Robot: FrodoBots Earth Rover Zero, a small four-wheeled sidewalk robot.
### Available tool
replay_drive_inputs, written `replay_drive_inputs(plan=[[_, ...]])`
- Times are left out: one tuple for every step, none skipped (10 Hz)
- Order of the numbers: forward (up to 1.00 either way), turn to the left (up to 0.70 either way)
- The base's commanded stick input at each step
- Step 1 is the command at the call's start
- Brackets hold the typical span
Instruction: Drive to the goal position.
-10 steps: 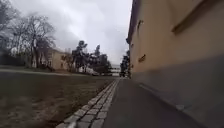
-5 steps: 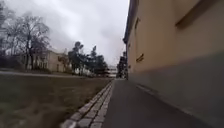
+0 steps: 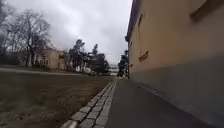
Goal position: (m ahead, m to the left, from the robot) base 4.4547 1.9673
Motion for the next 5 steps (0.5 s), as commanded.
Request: replay_drive_inputs(plan=[[0.7, 0.0], [0.7, 0.0], [0.7, 0.0], [0.7, 0.0], [0.7, 0.0]])
